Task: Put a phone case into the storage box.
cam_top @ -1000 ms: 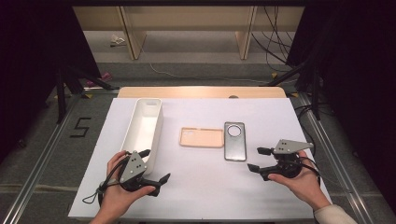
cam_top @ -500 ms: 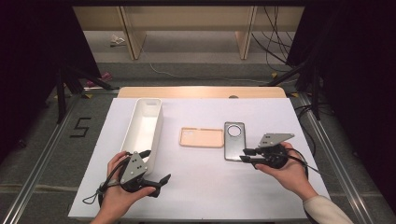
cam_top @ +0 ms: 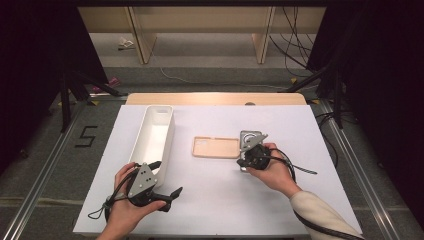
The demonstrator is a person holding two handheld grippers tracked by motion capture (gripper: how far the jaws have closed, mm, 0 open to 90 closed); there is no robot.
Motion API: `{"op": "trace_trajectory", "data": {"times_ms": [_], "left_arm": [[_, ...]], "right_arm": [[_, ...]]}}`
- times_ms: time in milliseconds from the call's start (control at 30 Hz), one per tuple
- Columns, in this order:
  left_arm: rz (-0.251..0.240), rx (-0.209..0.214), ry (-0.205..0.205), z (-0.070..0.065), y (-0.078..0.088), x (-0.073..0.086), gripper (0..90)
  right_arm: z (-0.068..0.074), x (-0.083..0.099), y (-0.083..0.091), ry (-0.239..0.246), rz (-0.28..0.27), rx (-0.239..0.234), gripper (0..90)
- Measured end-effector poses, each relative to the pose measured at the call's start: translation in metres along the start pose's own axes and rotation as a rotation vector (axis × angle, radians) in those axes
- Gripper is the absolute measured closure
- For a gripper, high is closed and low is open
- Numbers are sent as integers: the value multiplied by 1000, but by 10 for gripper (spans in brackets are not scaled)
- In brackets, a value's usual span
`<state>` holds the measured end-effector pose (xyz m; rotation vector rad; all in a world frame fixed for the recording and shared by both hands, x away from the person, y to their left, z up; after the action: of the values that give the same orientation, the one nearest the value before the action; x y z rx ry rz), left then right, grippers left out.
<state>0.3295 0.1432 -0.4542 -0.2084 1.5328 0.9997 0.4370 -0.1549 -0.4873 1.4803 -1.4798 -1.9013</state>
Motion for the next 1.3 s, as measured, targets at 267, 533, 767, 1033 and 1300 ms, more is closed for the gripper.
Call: {"op": "trace_trajectory", "data": {"times_ms": [267, 533, 767, 1033, 1300], "left_arm": [[0, 1, 0, 0, 0, 0, 0], [1, 1, 0, 0, 0, 0, 0], [-1, 2, 2, 0, 0, 0, 0], [2, 5, -2, -1, 0, 0, 0], [2, 8, -3, -1, 0, 0, 0]], "right_arm": [[1, -1, -15, 13, 58, 6, 900], [0, 0, -14, 1, 64, 5, 900], [-6, -5, 6, 55, 43, -3, 761], [-17, 2, 21, 282, 283, 93, 481], [-14, 7, 12, 416, 404, 124, 405]]}}
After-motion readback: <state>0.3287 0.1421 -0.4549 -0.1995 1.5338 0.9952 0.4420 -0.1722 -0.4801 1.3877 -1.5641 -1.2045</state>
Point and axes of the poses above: each handheld gripper's, and its own axes: y roughly backward along the jaws, x roughly out of its underside, z roughly to its left, the point moved 4 cm from there along -y, roughly forward along the jaws, and after that the axes turned 3 degrees about z, right-handed, at the moved point
